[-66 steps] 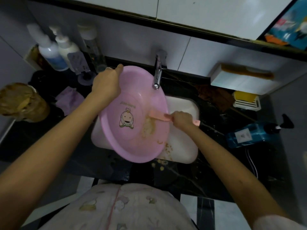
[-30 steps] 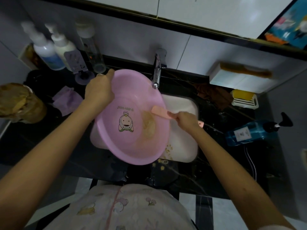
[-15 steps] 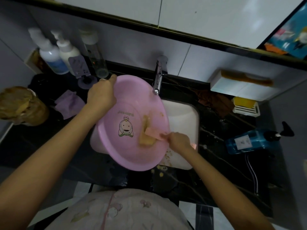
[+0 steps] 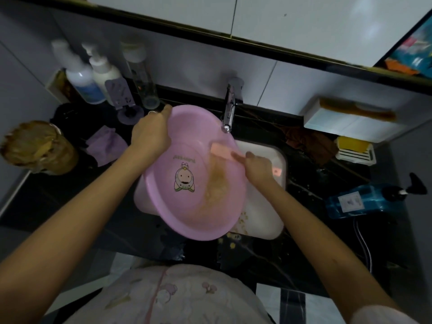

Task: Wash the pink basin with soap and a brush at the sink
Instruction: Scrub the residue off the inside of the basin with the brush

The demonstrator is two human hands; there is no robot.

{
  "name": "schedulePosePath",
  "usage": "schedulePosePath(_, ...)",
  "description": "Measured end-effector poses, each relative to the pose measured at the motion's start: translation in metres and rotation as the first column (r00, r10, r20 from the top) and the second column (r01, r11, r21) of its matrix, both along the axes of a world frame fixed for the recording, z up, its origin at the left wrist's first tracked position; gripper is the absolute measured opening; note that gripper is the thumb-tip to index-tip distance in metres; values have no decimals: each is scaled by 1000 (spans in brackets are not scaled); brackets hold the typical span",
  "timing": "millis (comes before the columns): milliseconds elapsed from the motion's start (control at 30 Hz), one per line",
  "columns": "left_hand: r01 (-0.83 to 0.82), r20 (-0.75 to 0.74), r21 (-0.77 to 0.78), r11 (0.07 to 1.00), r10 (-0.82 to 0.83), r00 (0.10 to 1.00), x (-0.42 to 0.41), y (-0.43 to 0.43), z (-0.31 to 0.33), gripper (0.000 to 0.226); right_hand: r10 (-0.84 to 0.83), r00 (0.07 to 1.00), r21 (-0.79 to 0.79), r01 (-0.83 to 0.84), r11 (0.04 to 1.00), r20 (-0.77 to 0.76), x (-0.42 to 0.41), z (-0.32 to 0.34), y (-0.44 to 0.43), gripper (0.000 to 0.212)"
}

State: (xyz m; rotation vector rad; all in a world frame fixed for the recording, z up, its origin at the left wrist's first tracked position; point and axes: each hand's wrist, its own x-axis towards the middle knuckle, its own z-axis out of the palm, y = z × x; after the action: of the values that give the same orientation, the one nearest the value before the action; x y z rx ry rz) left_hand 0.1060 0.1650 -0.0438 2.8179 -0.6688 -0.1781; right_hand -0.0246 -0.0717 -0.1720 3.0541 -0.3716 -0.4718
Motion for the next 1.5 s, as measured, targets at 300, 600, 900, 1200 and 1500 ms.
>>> schedulePosePath(300,8,-7,-27,1000,-8,1000,1,-1,-1,64,-30,997,50,33,998,-72,8,12,-9,45)
schedulePosePath(600,-5,-9,-36,999,4,1000,2,0,-2,64,-172,982,258,187,948,-82,13,1,-2,50)
schedulePosePath(900,-16,4,-69,998,16,1000,-1,6,-5,65,-32,970,227,89,970,-241,-24,-4,16,45)
schedulePosePath(1200,-9,0,-97,995,9,1000,-3,6,-4,65,-54,906,632,335,699,-421,-75,31,94,42)
schedulePosePath(1500,-13,-1,-61,998,13,1000,-1,6,-5,65,2,860,684,405,607,-511,-65,48,91,41)
